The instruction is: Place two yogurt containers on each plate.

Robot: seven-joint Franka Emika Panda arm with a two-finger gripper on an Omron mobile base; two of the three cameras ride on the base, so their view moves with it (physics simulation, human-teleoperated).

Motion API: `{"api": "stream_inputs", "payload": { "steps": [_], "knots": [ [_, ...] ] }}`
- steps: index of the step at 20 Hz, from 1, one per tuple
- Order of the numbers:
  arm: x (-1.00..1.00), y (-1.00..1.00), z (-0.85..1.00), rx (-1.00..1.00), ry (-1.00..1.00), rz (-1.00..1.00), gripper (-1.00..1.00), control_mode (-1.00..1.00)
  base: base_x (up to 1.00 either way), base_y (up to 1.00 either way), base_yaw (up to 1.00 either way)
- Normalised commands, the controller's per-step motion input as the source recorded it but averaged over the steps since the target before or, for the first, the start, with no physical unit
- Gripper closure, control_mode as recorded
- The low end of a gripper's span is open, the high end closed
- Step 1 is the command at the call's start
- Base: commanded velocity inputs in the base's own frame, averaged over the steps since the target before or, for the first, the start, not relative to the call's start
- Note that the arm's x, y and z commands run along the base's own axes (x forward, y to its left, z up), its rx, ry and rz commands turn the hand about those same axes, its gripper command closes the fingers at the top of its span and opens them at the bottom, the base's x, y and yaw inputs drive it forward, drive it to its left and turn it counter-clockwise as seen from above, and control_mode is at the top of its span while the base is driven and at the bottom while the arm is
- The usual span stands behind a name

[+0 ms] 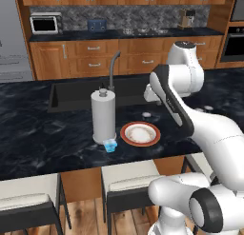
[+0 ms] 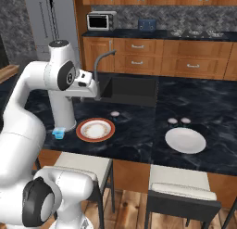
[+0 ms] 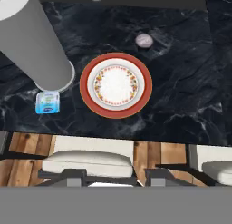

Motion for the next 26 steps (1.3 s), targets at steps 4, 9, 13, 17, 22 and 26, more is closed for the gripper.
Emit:
{"api": "stream_inputs", "payload": {
  "steps": [4,9,13,17,22,26],
  "knots": [
    [-0.07,0.21,-0.16,0.00,-0.19,0.00,-1.00,-1.00,0.00,0.00,0.00],
    [-0.12,0.77,-0.48,-0.09,0.00,-0.01,-1.00,-1.00,0.00,0.00,0.00],
    [0.01,0.67,-0.61,-0.05,0.06,0.00,-1.00,-1.00,0.00,0.00,0.00],
    [0.36,0.62,-0.56,0.00,0.00,0.03,-1.00,-1.00,0.00,0.00,0.00],
    [0.21,0.41,-0.09,0.03,0.01,0.00,-1.00,-1.00,0.00,0.00,0.00],
    [0.08,0.06,0.00,0.00,0.17,0.00,-1.00,-1.00,0.00,0.00,0.00]
  ]
}}
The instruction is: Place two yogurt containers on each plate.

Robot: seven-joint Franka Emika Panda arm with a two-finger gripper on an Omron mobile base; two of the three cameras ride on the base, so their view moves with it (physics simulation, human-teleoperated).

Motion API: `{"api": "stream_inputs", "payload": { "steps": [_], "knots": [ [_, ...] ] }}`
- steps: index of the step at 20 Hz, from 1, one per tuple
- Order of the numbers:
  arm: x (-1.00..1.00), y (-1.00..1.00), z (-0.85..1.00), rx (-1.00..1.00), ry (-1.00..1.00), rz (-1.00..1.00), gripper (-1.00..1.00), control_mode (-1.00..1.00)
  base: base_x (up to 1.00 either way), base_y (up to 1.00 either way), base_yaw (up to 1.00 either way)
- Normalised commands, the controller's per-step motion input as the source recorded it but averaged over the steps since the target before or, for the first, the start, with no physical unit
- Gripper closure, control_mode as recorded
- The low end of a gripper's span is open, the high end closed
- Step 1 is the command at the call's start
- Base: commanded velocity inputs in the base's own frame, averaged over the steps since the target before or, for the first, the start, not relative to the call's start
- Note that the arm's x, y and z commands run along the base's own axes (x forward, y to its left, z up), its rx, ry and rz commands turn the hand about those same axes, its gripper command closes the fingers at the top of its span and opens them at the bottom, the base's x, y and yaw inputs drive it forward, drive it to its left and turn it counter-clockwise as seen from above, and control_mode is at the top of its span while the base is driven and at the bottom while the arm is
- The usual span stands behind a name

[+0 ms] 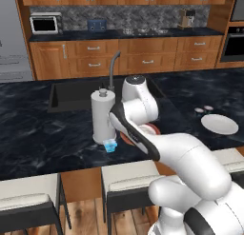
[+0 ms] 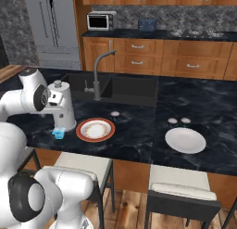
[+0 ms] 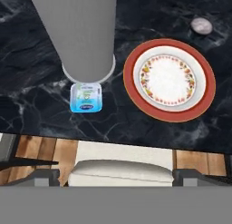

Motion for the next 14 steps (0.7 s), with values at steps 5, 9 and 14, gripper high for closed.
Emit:
{"api": "stream_inputs", "payload": {
  "steps": [5,9,14],
  "knots": [
    [0.04,0.03,-0.29,0.01,0.23,0.02,-1.00,-1.00,0.00,0.00,0.00],
    [0.00,0.20,-0.59,0.10,0.03,0.05,-1.00,-1.00,0.00,0.00,0.00],
    [0.02,0.16,-0.65,0.10,-0.01,0.02,-1.00,-1.00,0.00,0.00,0.00]
  ]
}}
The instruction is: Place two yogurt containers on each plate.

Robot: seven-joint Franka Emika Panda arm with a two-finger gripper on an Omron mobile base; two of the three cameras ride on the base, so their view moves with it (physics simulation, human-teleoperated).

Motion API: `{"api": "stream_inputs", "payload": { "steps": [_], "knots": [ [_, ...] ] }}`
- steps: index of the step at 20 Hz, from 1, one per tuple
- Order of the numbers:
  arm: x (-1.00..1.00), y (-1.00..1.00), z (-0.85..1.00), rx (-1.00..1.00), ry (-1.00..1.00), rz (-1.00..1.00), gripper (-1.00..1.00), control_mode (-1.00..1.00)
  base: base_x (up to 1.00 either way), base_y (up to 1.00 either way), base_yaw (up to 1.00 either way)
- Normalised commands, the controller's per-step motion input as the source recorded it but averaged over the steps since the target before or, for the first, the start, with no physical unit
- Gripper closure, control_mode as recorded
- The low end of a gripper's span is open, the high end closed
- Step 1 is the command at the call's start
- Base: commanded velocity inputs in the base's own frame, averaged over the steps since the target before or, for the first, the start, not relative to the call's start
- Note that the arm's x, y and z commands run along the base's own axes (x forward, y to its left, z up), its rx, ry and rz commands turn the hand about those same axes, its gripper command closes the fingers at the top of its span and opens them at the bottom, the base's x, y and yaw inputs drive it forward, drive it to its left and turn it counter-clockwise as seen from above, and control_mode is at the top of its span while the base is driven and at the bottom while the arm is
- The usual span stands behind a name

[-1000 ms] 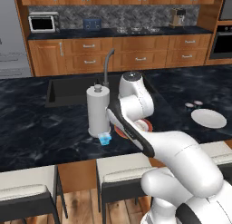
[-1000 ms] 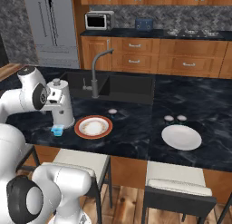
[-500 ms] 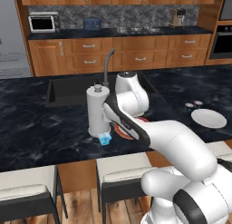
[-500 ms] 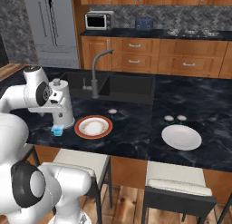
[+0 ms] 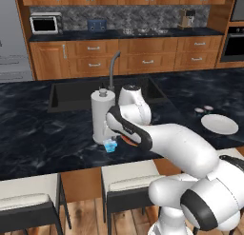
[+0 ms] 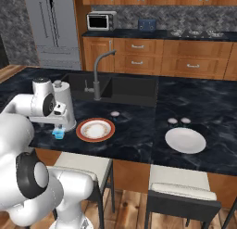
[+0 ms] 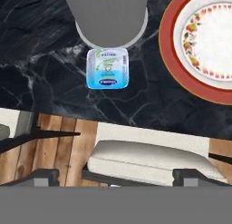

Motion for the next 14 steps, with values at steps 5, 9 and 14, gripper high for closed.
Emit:
{"api": "stream_inputs", "payload": {
  "steps": [5,9,14],
  "knots": [
    [0.30,0.15,-0.50,0.08,-0.10,0.00,-1.00,-1.00,0.00,0.00,0.00],
    [0.43,0.14,-0.37,0.09,-0.16,0.00,-1.00,-1.00,0.00,0.00,0.00],
    [0.30,0.06,-0.19,0.04,-0.16,0.00,-1.00,-1.00,0.00,0.00,0.00]
  ]
}}
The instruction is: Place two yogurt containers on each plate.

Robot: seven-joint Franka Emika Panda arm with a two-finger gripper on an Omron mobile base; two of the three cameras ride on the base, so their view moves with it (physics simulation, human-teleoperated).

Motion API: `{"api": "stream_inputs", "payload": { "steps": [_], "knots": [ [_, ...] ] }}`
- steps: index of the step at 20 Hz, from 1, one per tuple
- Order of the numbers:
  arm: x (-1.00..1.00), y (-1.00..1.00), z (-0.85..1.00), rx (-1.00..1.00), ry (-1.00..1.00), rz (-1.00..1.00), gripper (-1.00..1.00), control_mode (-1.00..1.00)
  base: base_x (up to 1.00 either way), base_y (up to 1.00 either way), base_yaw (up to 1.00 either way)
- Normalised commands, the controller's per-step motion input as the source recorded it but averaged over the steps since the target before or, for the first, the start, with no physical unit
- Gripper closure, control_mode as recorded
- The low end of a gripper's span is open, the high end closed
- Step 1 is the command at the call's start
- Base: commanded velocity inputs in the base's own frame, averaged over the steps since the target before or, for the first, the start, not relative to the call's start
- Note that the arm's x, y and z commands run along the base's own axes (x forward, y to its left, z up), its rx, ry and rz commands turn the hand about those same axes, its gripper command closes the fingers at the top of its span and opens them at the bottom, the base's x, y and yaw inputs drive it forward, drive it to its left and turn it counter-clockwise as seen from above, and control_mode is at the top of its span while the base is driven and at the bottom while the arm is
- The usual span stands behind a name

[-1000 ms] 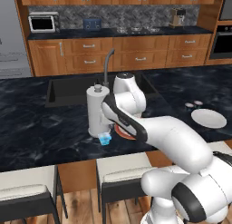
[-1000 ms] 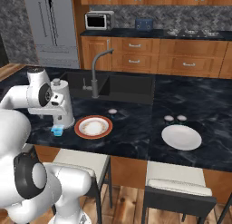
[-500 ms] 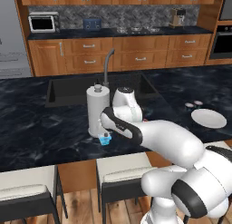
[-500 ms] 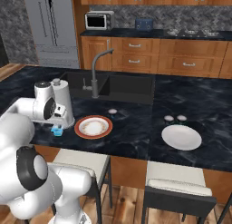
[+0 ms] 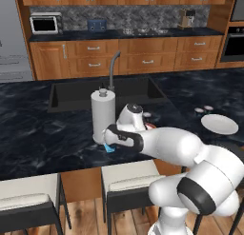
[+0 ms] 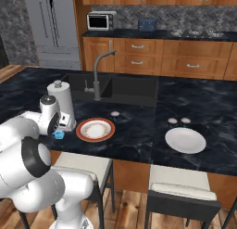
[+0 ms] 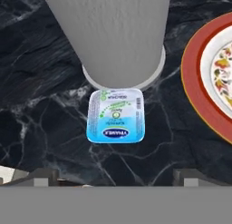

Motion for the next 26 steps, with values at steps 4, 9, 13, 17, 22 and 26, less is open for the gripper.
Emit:
{"api": "stream_inputs", "payload": {
  "steps": [4,9,13,17,22,26],
  "knots": [
    [0.03,0.00,-0.10,0.00,-0.04,0.00,-1.00,-1.00,0.00,0.00,0.00],
    [0.14,0.17,-0.02,-0.06,0.00,0.00,-1.00,-1.00,0.00,0.00,0.00],
    [0.13,0.16,0.00,-0.04,0.00,0.00,-1.00,-1.00,0.00,0.00,0.00],
    [0.13,0.02,0.00,0.00,0.00,0.00,-1.00,-1.00,0.00,0.00,0.00],
    [0.06,0.00,-0.13,0.00,0.00,0.00,-1.00,-1.00,0.00,0.00,0.00],
    [0.02,0.00,-0.31,0.00,0.00,0.00,-1.00,-1.00,0.00,0.00,0.00]
  ]
}}
